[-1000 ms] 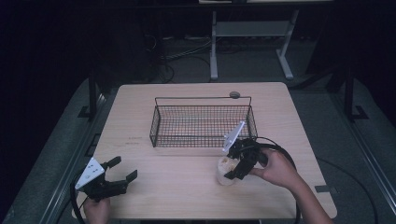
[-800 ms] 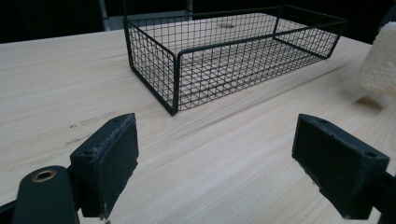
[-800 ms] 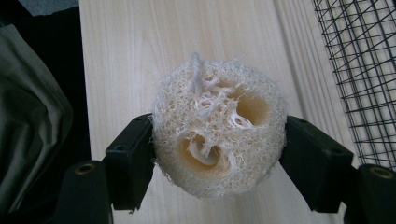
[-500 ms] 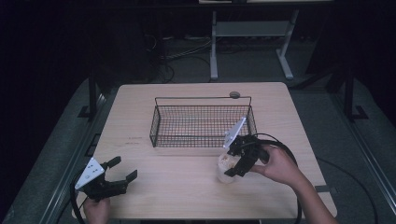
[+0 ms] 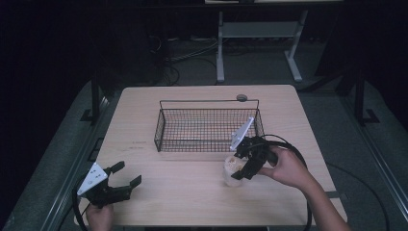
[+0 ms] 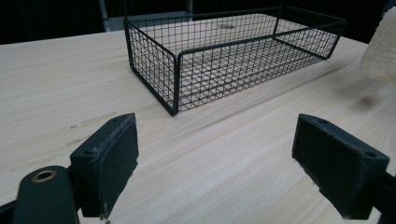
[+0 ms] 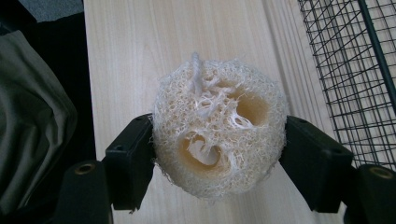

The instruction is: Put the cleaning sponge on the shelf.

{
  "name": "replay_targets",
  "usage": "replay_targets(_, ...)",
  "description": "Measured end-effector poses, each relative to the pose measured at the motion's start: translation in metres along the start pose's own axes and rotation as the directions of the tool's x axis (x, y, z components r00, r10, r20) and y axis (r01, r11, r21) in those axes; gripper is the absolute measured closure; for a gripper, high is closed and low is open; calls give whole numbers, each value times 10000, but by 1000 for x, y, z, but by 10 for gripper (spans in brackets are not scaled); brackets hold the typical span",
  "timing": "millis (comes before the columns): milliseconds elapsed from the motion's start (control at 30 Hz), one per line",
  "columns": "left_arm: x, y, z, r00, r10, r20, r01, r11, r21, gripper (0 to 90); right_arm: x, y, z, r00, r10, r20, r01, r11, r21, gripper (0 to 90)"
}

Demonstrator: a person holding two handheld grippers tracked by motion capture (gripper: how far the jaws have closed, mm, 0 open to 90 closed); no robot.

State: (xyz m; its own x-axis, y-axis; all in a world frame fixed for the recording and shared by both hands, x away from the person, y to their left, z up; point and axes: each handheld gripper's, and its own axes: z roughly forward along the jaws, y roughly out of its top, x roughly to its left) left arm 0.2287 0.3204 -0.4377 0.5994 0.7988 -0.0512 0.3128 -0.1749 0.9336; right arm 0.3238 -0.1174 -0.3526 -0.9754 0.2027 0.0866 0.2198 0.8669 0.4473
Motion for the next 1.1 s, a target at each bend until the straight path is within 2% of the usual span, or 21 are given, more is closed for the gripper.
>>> replay_targets(1100, 1, 0, -2, 10000, -91, 6, 91, 9999, -147, 138, -12, 14, -22, 9999, 81, 145, -80, 9999, -105, 290)
